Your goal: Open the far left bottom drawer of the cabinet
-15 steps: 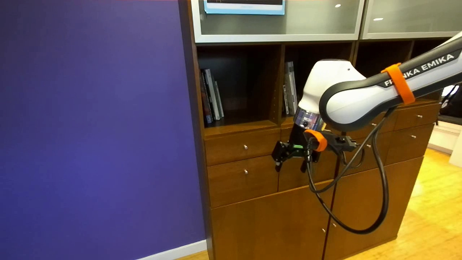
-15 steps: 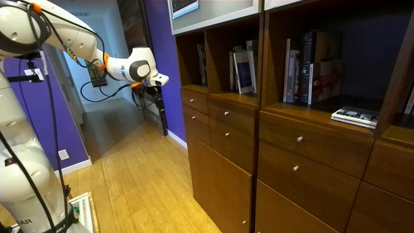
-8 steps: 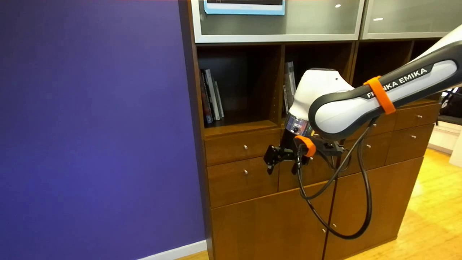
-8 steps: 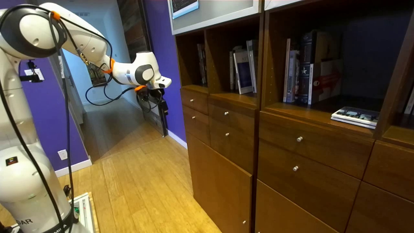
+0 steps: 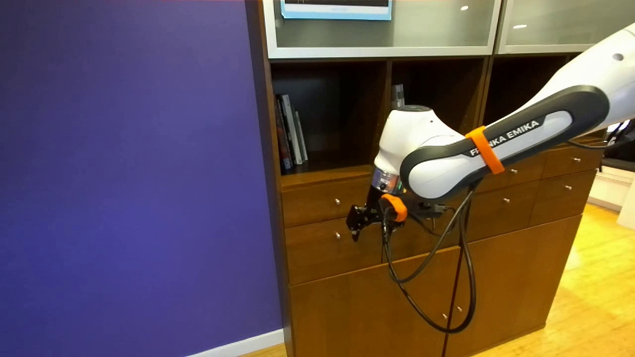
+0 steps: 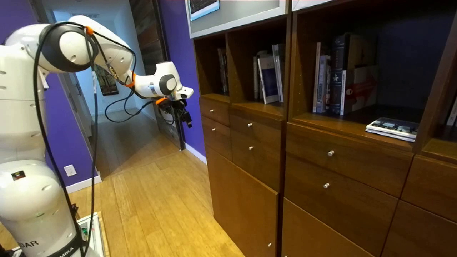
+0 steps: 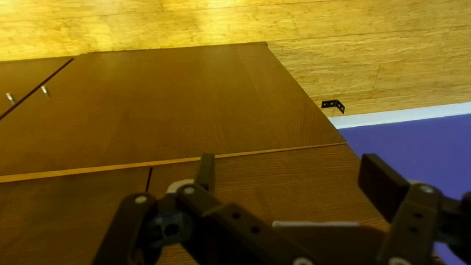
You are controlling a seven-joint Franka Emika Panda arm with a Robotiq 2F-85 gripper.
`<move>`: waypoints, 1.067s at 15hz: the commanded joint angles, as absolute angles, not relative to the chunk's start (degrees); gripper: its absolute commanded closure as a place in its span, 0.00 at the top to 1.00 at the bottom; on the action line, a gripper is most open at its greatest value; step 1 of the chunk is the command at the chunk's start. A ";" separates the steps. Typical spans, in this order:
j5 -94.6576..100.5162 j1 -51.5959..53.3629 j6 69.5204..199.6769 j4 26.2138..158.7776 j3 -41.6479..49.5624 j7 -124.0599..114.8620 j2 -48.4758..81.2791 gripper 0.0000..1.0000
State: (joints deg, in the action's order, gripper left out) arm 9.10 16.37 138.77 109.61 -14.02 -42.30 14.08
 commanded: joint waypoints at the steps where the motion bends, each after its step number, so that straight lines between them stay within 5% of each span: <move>1: 15.69 21.77 135.50 98.91 -9.20 -50.51 22.45 1.00; 13: 21.10 28.48 136.38 79.52 -0.20 -52.27 39.19 1.00; 16: 21.09 29.01 136.33 76.42 0.90 -51.15 42.01 0.88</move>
